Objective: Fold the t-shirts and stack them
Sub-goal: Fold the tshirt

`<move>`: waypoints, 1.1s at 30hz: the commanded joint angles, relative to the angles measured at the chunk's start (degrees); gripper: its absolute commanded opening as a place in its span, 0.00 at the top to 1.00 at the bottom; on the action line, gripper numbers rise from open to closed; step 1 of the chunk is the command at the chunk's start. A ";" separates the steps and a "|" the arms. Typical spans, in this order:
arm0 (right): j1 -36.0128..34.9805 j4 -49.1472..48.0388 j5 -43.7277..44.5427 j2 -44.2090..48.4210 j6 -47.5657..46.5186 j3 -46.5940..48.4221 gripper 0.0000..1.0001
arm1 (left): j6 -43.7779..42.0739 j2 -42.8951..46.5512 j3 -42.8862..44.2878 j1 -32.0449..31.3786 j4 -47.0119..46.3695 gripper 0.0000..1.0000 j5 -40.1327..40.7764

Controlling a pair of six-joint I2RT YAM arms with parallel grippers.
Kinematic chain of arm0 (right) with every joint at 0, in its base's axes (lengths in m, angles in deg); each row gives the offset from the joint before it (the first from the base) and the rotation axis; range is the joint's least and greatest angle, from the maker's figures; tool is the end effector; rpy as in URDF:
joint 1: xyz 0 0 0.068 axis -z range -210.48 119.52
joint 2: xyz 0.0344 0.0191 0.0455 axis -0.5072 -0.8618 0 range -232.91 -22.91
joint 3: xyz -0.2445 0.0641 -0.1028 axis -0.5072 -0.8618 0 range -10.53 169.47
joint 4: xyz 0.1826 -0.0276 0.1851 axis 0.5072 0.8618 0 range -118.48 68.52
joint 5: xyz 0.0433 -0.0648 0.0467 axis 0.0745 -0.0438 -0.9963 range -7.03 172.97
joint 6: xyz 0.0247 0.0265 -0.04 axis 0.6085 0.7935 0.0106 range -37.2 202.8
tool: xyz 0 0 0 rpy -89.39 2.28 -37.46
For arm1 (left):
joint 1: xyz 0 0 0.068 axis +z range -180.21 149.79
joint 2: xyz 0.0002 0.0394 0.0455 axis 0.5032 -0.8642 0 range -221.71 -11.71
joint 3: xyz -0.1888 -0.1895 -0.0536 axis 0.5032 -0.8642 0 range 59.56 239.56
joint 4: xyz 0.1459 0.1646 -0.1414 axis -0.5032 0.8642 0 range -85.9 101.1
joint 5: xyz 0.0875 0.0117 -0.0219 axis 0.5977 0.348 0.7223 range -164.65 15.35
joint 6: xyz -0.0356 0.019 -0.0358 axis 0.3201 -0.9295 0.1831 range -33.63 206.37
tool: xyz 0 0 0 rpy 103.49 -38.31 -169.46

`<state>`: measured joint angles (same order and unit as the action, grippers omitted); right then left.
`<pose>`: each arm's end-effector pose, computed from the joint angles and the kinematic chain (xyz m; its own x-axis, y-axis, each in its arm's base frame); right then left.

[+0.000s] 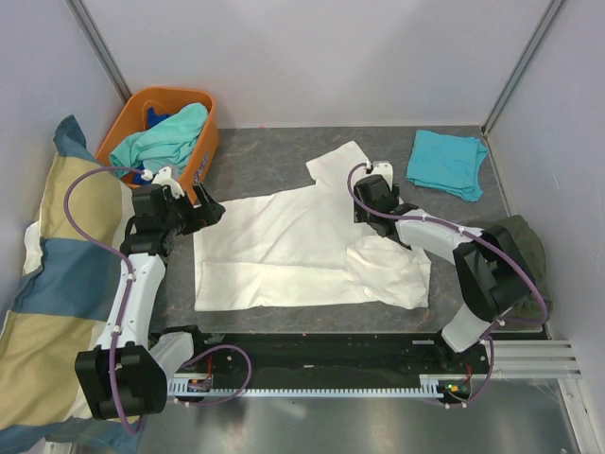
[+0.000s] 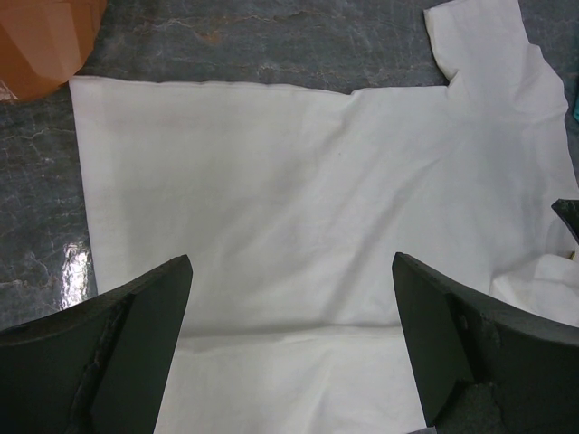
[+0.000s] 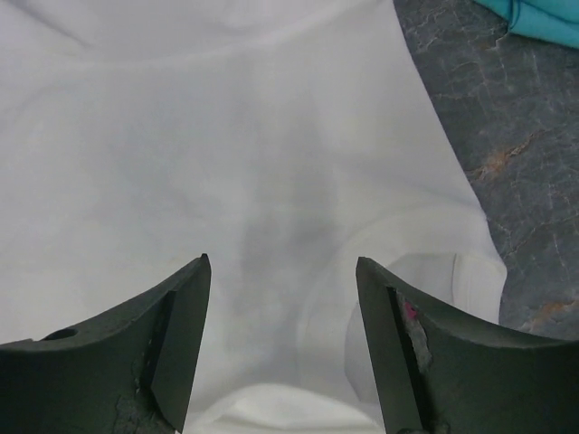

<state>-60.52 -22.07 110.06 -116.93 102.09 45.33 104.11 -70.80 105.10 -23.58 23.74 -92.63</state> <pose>0.3054 0.1580 0.1985 -0.6279 -0.0233 -0.7779 0.0451 0.9968 -0.0663 0.2267 0.0154 0.2819 -0.5628 -0.3571 -0.7455 -0.0261 0.9091 -0.4158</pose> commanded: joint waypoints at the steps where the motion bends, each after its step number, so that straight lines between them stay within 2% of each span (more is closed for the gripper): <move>1: 1.74 -2.99 -0.81 -1.52 -2.07 3.64 0.26 | -0.95 0.64 0.69 -0.13 -0.30 0.00 0.40; 7: 1.74 5.09 -6.60 4.97 1.71 3.39 0.25 | -0.86 1.17 0.34 -0.04 -0.21 0.00 0.40; 16: 1.13 10.28 -14.26 16.23 7.07 -8.82 0.25 | -0.51 0.64 -0.10 -0.13 -0.92 0.00 -0.39; 23: 1.13 8.88 -14.52 14.57 8.75 -10.77 0.24 | -0.60 0.47 -0.10 -0.13 -1.09 0.00 -0.66; 33: 1.13 8.52 -7.50 6.75 7.96 -6.29 0.21 | -1.12 1.26 -0.28 -0.13 -0.30 0.00 0.40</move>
<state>-59.23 -12.60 98.43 -108.01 110.02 35.16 104.09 -70.73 105.10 -23.58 23.83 -92.69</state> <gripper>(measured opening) 0.776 0.994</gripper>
